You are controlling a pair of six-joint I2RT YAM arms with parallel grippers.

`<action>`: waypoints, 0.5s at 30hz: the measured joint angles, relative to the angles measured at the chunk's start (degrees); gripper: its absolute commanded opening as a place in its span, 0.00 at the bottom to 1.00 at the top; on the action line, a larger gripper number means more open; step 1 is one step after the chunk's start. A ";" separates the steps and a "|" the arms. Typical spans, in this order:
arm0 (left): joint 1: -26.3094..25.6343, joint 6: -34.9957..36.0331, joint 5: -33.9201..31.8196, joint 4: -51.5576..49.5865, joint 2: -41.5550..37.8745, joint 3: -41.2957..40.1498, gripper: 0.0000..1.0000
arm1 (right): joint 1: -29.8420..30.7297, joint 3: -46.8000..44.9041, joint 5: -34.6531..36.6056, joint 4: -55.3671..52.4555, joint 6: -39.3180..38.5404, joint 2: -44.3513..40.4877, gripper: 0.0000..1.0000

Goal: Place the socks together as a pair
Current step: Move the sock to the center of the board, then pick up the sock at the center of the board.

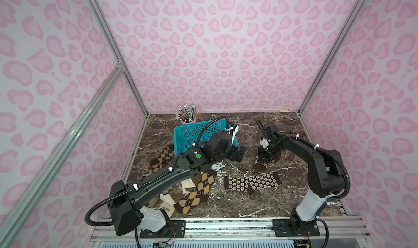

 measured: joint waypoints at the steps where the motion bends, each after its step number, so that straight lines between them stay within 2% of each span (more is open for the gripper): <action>1: -0.20 0.39 0.33 0.20 0.52 0.00 0.99 | -1.68 -1.25 -1.70 0.33 0.70 -1.99 0.54; 5: -1.44 2.67 1.95 1.31 2.51 0.28 1.00 | -9.20 -2.49 -4.11 1.77 3.56 -9.88 0.66; 8: -3.93 5.31 4.72 1.05 6.05 2.80 0.99 | -12.96 -2.47 -6.05 1.77 3.98 -13.31 0.68; 13: -6.29 9.29 9.22 -2.05 17.92 12.57 0.85 | -20.68 -4.17 -7.41 1.27 4.61 -16.98 0.73; 15: -6.93 11.04 10.56 -5.44 24.13 17.05 0.84 | -24.17 -4.76 -8.07 1.22 4.96 -18.45 0.74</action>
